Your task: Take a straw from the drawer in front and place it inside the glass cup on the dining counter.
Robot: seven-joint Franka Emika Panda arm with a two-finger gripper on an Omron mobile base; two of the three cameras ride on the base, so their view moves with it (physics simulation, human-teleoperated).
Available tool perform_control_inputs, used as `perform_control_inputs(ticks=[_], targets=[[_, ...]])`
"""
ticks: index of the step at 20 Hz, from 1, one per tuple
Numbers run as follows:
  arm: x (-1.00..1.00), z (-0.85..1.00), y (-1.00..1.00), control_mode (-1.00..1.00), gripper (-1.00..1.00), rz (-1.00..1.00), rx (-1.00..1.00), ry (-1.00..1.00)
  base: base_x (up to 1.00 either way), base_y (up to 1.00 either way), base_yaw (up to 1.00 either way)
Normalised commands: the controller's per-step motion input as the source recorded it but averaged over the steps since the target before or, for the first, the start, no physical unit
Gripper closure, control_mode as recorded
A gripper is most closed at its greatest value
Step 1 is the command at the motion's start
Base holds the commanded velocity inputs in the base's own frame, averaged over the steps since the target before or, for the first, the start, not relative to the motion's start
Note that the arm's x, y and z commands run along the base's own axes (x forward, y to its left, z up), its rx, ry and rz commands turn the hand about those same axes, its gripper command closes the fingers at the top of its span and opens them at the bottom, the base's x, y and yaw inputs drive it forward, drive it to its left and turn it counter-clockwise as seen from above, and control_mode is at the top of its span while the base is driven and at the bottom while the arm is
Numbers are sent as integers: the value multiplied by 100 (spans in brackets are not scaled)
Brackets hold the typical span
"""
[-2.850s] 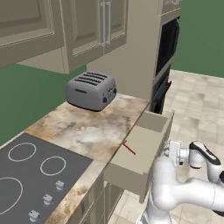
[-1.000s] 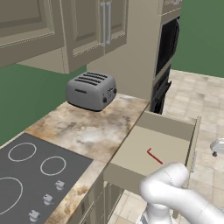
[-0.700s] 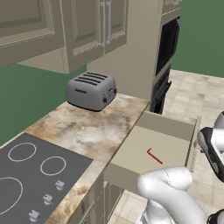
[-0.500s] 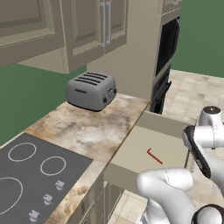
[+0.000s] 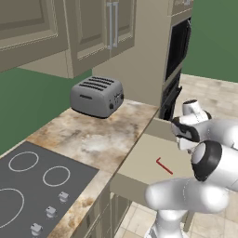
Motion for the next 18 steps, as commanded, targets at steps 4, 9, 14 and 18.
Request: perform_control_inputs(ticks=[4,9,14,18], targets=[[38,-31,0,-100,-100,24,28,24,0,0,0],[27,-52,16,-100,-100,20,29,8,0,0,0],[14,-100,42,-100,-100,17,8,-1,0,0,0],[33,-86,34,-100,-100,12,0,-9,0,0,0]])
